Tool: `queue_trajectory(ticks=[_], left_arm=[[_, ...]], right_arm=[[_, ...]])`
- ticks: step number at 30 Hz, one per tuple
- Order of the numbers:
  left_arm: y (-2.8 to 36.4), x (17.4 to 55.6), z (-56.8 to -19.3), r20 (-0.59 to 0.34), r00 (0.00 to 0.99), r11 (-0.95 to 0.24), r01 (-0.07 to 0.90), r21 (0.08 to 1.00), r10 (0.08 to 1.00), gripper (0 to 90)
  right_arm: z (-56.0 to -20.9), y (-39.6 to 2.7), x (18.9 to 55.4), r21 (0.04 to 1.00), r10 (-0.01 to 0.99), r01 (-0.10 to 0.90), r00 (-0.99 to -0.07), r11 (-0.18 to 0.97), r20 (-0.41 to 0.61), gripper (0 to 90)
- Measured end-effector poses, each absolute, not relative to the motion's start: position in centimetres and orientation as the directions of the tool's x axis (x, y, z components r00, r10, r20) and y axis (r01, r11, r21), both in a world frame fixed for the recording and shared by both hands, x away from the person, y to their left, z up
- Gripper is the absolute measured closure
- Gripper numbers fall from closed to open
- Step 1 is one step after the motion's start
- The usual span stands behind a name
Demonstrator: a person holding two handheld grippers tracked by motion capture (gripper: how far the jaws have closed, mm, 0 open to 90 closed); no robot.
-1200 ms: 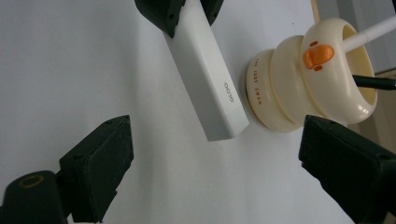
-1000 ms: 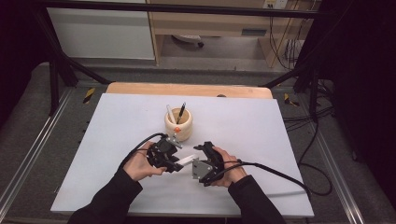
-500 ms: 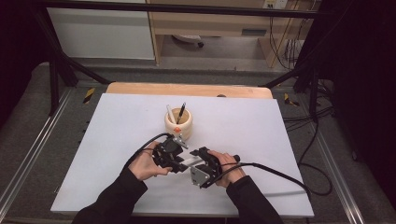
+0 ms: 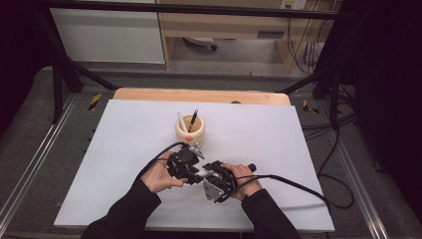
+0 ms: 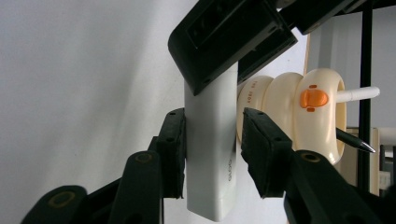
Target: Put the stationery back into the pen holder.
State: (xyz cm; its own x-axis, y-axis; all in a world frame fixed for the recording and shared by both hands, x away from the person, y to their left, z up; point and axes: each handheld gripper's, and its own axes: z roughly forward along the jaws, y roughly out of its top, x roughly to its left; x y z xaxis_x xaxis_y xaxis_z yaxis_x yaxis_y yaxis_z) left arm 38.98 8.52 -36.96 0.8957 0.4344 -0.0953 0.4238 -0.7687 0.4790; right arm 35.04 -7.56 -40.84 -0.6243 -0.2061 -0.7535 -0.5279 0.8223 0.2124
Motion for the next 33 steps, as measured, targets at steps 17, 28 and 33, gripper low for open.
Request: queue_trajectory(ticks=[17,28,33], left_arm=[[8.5,39.0,-37.0,-0.082,0.904,-0.760,0.400,0.513,0.420,66.6],[11.0,38.4,-36.5,-0.021,0.902,-0.721,0.357,0.594,0.430,50.3],[12.8,38.3,-37.1,-0.005,0.887,-0.703,0.370,0.607,0.463,41.5]], right_arm=[[-40.7,-7.7,35.0,0.185,-0.231,-0.543,-0.607,0.820,-0.760,66.8],[-40.6,-8.2,35.6,0.224,-0.174,-0.480,-0.651,0.848,-0.739,67.0],[-40.7,-8.9,36.1,0.250,-0.134,-0.441,-0.673,0.862,-0.727,66.9]])
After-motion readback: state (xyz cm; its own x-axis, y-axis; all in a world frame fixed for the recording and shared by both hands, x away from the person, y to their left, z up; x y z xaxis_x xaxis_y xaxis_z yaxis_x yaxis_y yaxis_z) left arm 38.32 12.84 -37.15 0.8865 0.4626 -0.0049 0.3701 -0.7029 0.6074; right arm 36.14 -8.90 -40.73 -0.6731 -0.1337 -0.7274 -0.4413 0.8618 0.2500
